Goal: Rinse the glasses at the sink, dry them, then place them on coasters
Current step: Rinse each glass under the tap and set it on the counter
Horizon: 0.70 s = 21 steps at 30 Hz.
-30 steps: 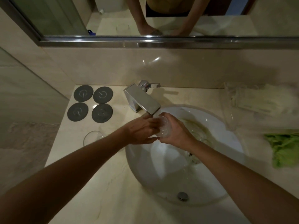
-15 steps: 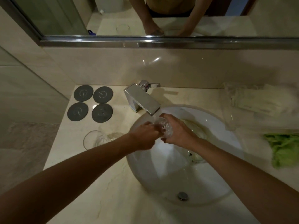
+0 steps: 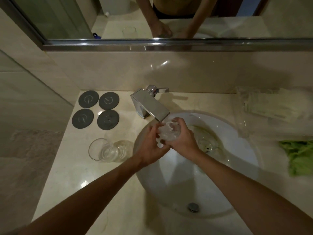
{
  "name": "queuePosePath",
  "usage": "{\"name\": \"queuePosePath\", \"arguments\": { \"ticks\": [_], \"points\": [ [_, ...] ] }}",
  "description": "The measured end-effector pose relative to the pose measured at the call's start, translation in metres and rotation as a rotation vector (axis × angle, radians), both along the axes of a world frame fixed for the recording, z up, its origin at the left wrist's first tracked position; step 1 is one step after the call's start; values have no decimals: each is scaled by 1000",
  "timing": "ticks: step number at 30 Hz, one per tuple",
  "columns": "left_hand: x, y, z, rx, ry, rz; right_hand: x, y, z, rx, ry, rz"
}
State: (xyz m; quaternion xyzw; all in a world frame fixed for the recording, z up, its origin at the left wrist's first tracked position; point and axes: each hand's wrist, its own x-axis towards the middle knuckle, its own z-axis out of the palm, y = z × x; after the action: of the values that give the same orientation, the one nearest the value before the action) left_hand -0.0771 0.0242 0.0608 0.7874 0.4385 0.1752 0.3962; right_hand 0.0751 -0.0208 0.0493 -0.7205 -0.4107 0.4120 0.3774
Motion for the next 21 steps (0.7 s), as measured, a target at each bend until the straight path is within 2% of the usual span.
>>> {"name": "queuePosePath", "arguments": {
  "ticks": [4,8,10,12,14,16,17,20,21],
  "points": [
    [4,8,-7,-223,-106,12,-7,0,7,-31,147,-104],
    [8,12,-24,-474,-181,24,-8,-5,17,-78,241,-106],
    [7,15,-26,-421,-108,51,-6,-4,20,-105,349,-63],
    [4,19,-22,-225,3,85,-3,0,18,-130,484,-38],
    [1,22,-23,-199,27,90,4,9,15,-204,518,1],
    [-1,24,-21,-183,53,34,15,21,17,-266,412,78],
    [-2,26,-20,-177,62,7,20,28,22,-255,273,148],
    [-2,31,-14,-228,31,-23,30,52,34,-146,-389,448],
    [-2,33,-14,-235,38,-30,29,56,36,-135,-555,506]
  ]
}}
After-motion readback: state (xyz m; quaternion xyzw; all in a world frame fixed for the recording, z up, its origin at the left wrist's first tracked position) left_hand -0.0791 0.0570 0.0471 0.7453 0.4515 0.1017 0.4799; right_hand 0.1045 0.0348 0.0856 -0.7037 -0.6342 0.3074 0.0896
